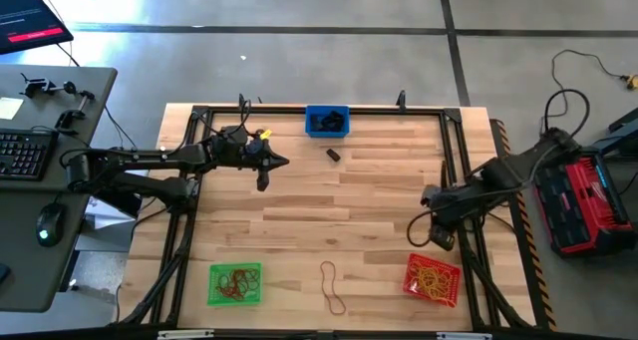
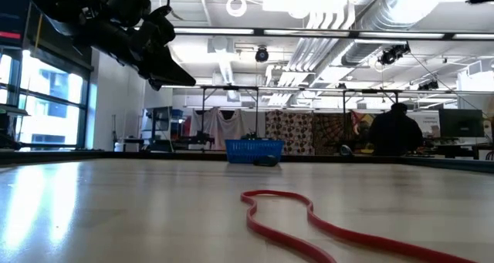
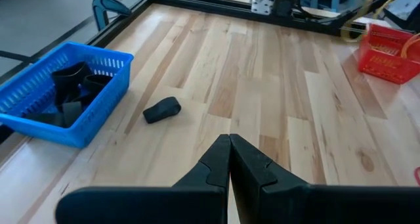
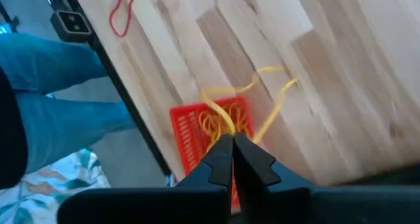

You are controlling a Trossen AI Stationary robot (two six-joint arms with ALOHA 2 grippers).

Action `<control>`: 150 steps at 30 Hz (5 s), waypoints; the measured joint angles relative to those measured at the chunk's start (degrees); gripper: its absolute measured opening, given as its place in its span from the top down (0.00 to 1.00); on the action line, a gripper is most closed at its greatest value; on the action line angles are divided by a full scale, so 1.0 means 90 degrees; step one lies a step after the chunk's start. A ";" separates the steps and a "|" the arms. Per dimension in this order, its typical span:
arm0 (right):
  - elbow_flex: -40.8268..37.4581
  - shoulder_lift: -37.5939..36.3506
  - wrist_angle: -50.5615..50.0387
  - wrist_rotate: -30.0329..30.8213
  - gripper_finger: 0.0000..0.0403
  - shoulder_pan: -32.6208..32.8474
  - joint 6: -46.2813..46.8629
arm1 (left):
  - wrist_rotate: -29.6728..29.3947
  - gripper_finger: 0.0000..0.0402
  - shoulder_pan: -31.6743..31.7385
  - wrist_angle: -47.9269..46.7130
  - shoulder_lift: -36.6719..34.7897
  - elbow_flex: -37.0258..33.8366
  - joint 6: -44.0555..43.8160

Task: Sort rubber bands into baskets
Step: Put the yellow rubber band into the red basket

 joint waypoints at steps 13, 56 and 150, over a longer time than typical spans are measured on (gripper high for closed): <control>0.0422 0.0258 -0.0557 -0.0159 1.00 0.1371 0.1298 | -0.0050 1.00 0.0002 0.0000 0.0000 0.0000 0.0000; 0.0408 0.2754 0.1232 -0.0569 1.00 0.2795 0.2812 | -0.0038 1.00 0.0002 0.0000 0.0000 0.0000 0.0166; -0.3424 0.1753 0.5553 -0.0030 1.00 0.3332 0.0279 | -0.2516 1.00 -0.4418 -0.0806 0.3774 0.3920 -0.1739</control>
